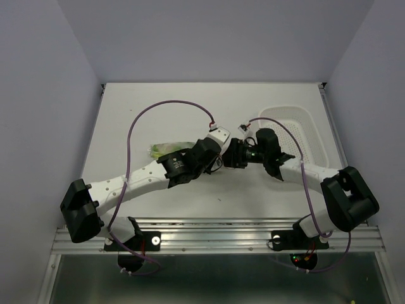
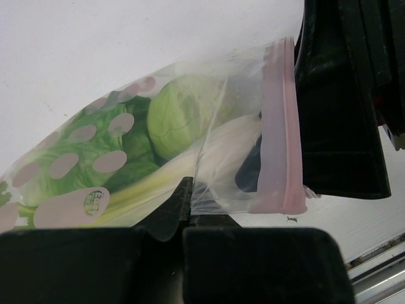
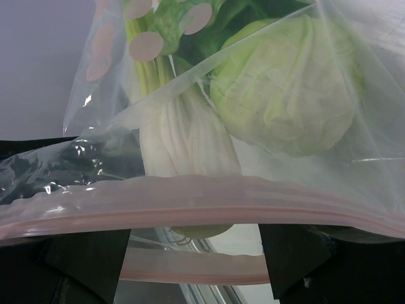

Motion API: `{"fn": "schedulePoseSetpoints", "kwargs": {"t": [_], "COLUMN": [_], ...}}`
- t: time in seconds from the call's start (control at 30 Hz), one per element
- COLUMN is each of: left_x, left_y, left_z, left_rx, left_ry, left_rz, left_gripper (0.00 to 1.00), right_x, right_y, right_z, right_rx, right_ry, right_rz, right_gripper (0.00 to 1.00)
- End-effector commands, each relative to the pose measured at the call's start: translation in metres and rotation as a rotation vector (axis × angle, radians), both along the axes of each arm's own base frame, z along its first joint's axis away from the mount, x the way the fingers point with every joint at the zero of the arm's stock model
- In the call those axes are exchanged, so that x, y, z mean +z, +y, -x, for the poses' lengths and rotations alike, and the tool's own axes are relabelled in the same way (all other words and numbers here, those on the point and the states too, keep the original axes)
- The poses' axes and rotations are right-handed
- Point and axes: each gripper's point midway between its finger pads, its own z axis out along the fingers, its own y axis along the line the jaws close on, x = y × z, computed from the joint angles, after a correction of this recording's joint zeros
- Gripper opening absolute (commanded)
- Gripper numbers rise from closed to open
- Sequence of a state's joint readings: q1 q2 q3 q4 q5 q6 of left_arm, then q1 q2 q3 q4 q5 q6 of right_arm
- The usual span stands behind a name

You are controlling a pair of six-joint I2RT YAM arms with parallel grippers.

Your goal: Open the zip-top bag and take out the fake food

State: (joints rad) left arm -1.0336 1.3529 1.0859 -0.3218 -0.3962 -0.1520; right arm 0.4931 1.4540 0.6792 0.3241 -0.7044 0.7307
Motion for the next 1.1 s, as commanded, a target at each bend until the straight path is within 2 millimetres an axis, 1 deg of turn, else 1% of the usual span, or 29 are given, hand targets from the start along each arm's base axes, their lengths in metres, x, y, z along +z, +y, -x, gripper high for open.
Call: {"fn": "schedulePoseSetpoints", "kwargs": {"t": [0.0, 0.13, 0.2, 0.3, 0.33, 0.4, 0.43, 0.57, 0.73, 0.87, 0.97, 1.0, 1.03, 1.07], "left_x": [0.013, 0.013, 0.013, 0.013, 0.015, 0.015, 0.015, 0.011, 0.010, 0.006, 0.003, 0.001, 0.002, 0.000], "left_y": [-0.009, -0.009, -0.009, -0.008, -0.008, -0.007, -0.007, -0.004, -0.003, 0.005, 0.009, 0.011, 0.011, 0.013], "left_z": [0.000, 0.000, 0.001, 0.002, 0.002, 0.002, 0.002, 0.001, 0.000, -0.001, -0.003, -0.003, -0.004, -0.005], "left_rx": [0.004, 0.005, 0.007, 0.007, 0.010, 0.011, 0.012, 0.026, 0.040, 0.066, 0.084, 0.087, 0.092, 0.092], "left_ry": [-0.033, -0.035, -0.034, -0.033, -0.037, -0.036, -0.039, -0.037, -0.044, -0.055, -0.058, -0.056, -0.061, -0.060], "left_rz": [0.068, 0.067, 0.070, 0.079, 0.088, 0.089, 0.089, 0.079, 0.086, 0.072, 0.054, 0.050, 0.058, 0.056], "left_gripper": [0.00, 0.00, 0.00, 0.00, 0.00, 0.00, 0.00, 0.00, 0.00, 0.00, 0.00, 0.00, 0.00, 0.00], "right_x": [0.017, 0.015, 0.014, 0.015, 0.016, 0.015, 0.016, 0.018, 0.016, 0.019, 0.027, 0.028, 0.033, 0.034], "right_y": [0.008, 0.016, 0.017, 0.016, 0.016, 0.015, 0.015, 0.011, 0.000, -0.006, -0.012, -0.013, -0.018, -0.022], "right_z": [-0.007, -0.005, -0.007, -0.010, -0.010, -0.010, -0.009, -0.009, -0.015, -0.013, -0.014, -0.012, -0.014, -0.015], "right_rx": [-0.006, 0.015, 0.007, -0.007, -0.010, -0.009, -0.008, -0.021, -0.087, -0.102, -0.117, -0.117, -0.133, -0.140], "right_ry": [-0.080, -0.080, -0.083, -0.091, -0.093, -0.089, -0.088, -0.098, -0.111, -0.122, -0.146, -0.144, -0.155, -0.155], "right_rz": [-0.036, -0.047, -0.044, -0.041, -0.041, -0.036, -0.037, -0.014, 0.059, 0.087, 0.090, 0.099, 0.097, 0.103], "right_gripper": [0.79, 0.79, 0.76, 0.64, 0.56, 0.45, 0.38, 0.24, 0.17, 0.11, 0.09, 0.06, 0.01, 0.01]}}
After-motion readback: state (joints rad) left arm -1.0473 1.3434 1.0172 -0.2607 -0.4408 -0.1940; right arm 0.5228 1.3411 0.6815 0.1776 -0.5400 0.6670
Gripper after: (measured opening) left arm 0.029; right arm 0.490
